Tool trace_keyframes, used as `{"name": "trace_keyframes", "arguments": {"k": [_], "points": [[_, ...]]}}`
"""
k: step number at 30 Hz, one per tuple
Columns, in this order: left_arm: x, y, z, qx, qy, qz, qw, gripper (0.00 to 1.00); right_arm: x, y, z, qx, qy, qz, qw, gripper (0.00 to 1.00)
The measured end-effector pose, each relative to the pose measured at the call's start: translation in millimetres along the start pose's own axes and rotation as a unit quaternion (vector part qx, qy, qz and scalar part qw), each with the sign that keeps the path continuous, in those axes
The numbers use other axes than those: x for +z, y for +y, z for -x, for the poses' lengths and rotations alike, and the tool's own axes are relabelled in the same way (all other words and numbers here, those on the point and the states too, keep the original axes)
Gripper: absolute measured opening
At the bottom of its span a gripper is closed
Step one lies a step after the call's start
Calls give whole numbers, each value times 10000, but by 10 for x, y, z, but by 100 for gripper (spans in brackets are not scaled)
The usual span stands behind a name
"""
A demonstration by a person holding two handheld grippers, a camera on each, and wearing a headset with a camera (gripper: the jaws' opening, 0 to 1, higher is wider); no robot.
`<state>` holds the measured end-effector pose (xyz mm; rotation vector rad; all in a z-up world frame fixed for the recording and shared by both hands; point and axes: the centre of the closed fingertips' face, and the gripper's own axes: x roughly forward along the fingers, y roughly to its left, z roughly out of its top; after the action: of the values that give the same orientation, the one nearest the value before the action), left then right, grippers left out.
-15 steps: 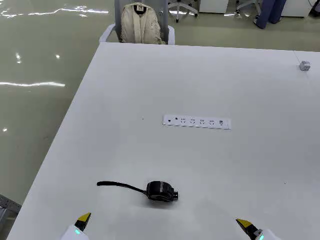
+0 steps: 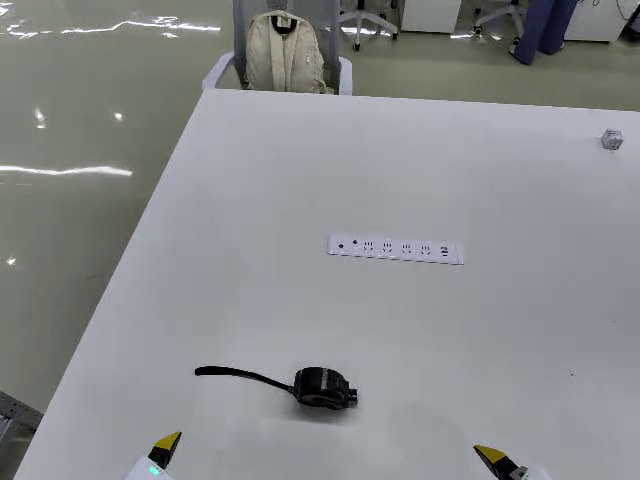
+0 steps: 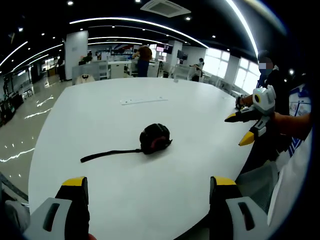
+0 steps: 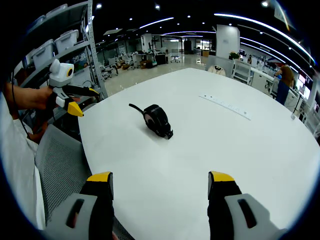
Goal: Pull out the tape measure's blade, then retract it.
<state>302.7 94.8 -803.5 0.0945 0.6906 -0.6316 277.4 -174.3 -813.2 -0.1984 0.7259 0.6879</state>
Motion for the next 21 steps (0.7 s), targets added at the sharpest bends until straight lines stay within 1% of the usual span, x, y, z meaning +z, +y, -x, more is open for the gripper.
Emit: {"name": "trace_keyframes", "arguments": {"k": [14, 21], "points": [[-2, -13, -22, -14, 13, -15, 10000, 98, 12, -28, 2, -8, 1, 15, 10000, 79], [30, -17, -42, -28, 5, -33, 10000, 98, 19, -41, -21, 2, 3, 33, 10000, 79]]}}
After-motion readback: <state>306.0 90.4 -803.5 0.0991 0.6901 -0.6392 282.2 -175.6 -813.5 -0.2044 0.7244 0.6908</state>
